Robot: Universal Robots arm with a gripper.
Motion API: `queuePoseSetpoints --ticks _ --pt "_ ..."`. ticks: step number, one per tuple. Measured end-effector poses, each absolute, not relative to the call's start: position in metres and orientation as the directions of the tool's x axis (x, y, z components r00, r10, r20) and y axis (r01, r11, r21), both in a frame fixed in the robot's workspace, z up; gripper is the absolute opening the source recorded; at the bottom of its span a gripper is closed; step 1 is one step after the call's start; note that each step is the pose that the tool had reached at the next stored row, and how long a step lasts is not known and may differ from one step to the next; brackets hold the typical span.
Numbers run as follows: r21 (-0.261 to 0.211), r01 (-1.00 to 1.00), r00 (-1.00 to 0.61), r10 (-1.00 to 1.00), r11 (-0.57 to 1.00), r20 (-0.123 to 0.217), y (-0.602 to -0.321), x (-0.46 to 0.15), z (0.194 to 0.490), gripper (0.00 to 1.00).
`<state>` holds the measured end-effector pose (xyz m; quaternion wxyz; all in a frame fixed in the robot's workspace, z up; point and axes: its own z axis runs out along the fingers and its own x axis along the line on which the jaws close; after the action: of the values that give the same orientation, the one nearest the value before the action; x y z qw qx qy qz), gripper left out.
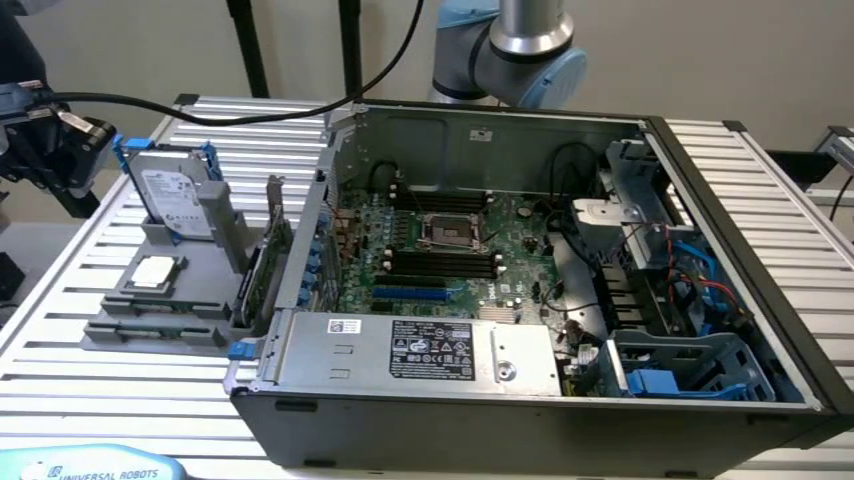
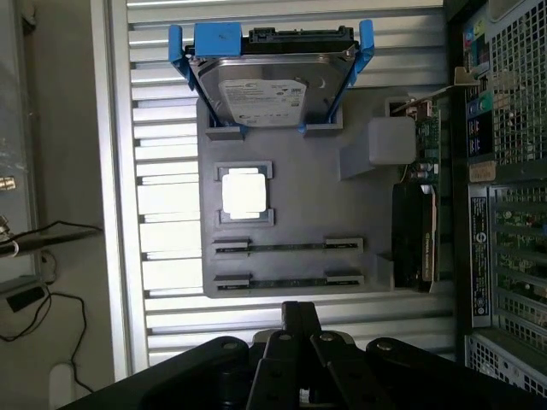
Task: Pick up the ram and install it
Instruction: 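Pick up the ram and move it above insertion slot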
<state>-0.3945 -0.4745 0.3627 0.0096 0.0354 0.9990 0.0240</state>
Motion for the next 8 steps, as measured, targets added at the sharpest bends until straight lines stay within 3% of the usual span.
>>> queuePoseSetpoints --ticks 8 --pt "0.049 0.026 -0.999 0.027 0.998 -0.017 -0.4745 -0.3945 0.3609 0.11"
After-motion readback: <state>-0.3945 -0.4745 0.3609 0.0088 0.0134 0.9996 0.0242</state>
